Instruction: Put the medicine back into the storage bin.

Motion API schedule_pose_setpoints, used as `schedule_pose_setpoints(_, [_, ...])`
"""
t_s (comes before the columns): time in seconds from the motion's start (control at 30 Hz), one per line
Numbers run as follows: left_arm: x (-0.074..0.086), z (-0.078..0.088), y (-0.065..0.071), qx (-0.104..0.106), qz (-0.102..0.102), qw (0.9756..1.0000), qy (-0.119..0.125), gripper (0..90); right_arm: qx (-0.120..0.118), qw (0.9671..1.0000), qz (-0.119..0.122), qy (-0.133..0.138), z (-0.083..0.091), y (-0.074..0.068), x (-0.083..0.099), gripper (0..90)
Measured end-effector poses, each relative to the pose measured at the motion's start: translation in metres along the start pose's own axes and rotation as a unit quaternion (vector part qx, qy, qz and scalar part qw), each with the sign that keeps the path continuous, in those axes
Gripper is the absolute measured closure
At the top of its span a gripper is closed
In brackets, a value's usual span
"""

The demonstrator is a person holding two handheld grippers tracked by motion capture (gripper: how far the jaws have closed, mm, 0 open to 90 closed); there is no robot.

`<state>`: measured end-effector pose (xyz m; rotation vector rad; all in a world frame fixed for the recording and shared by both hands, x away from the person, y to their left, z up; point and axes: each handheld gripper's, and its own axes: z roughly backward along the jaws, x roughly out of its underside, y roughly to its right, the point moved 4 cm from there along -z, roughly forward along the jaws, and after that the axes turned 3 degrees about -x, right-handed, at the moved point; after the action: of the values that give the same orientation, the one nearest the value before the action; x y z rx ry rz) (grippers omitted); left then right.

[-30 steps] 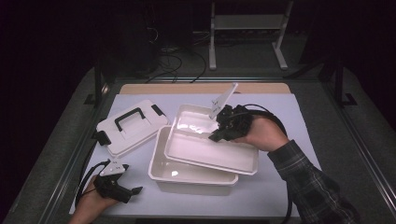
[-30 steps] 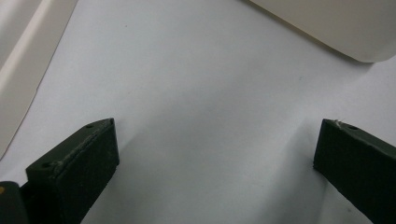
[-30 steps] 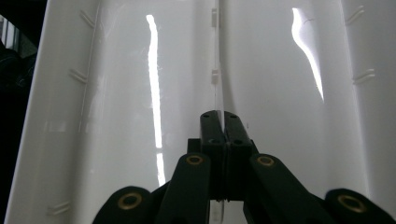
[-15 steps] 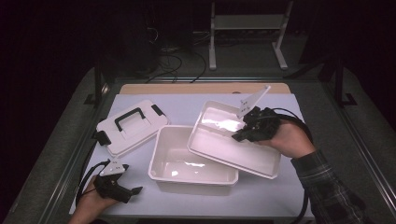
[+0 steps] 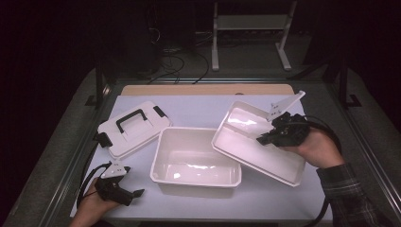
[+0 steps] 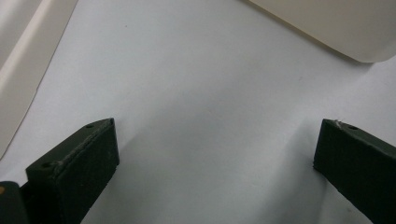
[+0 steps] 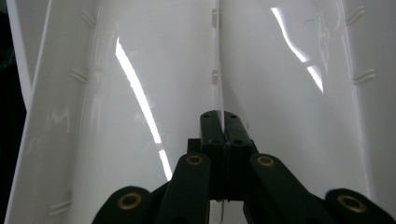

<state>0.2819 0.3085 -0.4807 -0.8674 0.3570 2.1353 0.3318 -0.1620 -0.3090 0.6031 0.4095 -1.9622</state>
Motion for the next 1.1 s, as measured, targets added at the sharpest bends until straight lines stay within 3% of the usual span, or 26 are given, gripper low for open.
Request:
schedule_pose_setpoints(0.43, [0.000,0.000,0.000,0.000,0.000,1.0000,0.000,0.0,0.027,0.9982,-0.053,-0.004,0.016,0.013,0.047,89.1])
schedule_pose_setpoints(0.67, [0.000,0.000,0.000,-0.001,0.000,1.0000,0.000,0.0,0.038,0.9965,-0.074,-0.011,0.017,0.020,0.070,89.2])
schedule_pose_setpoints(1.1, [0.000,0.000,0.000,-0.001,0.000,1.0000,0.000,0.0,0.045,0.9917,-0.114,-0.040,-0.015,0.027,0.111,89.1])
